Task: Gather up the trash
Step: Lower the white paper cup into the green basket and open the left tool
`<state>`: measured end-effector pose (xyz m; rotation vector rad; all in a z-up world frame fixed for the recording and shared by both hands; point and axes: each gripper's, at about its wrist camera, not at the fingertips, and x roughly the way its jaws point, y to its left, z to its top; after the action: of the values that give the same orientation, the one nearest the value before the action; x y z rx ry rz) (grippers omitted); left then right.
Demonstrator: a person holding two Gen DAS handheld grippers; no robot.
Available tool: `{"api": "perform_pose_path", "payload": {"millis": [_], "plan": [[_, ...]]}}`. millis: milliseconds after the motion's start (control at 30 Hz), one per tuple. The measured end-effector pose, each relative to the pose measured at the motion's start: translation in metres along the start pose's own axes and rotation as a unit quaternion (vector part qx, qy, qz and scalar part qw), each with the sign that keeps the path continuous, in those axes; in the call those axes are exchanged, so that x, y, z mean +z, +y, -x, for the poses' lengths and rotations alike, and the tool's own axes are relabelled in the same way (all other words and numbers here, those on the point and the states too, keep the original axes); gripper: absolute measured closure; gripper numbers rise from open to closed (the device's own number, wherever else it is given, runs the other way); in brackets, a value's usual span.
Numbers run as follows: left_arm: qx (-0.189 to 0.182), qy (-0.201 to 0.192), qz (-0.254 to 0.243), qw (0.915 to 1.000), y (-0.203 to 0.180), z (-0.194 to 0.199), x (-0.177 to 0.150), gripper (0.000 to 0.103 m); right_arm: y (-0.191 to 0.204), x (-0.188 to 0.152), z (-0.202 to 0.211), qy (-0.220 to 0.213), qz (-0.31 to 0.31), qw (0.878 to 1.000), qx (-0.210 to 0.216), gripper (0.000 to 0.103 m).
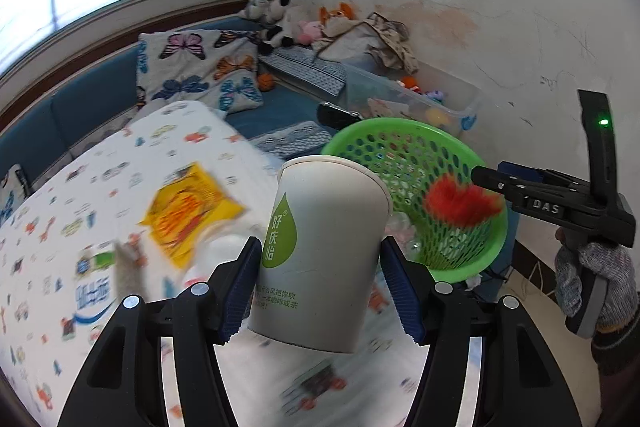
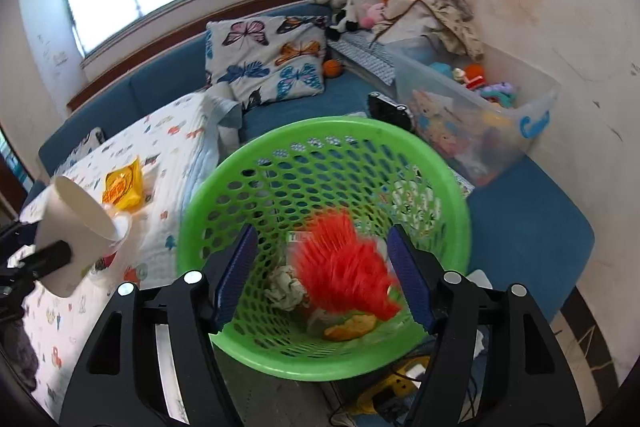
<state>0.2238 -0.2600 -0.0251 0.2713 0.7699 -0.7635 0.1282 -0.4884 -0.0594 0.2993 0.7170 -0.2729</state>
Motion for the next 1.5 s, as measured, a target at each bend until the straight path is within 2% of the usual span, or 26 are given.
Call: {"api": "perform_pose_path", "payload": {"millis": [367, 533, 1067, 1200, 1267, 1500], "plan": [[-0.012, 0.02, -0.012, 0.9997, -0.038, -0.043, 0.029, 0.044, -0.019, -0.005, 0.034, -0.022, -0.004, 1.0, -0.002, 0.032], [-0.02, 0.029, 0.001, 0.9994, -0.041, -0.054, 0.036, 0.044, -0.025, -0.007, 0.038, -0.021, -0.001, 1.0, -0.003, 0.032], [-0.031, 0.063, -0.001, 0.9976, -0.057, -0.09, 0.042, 0.043, -0.026, -0.006, 0.042, -0.019, 0.002, 1.0, -0.006, 0.032], [-0.037, 0.07, 0.0, 0.9969, -0.06, -0.096, 0.041, 0.041, -0.025, -0.006, 0.043, -0.019, 0.003, 1.0, -0.007, 0.032], [-0.041, 0.069, 0.001, 0.9968, -0.061, -0.096, 0.04, 0.033, -0.025, -0.006, 0.043, -0.019, 0.004, 1.0, -0.008, 0.032], [-0.043, 0.054, 0.005, 0.9976, -0.057, -0.079, 0.035, 0.032, -0.02, -0.007, 0.047, -0.019, 0.008, 1.0, -0.003, 0.032]]}}
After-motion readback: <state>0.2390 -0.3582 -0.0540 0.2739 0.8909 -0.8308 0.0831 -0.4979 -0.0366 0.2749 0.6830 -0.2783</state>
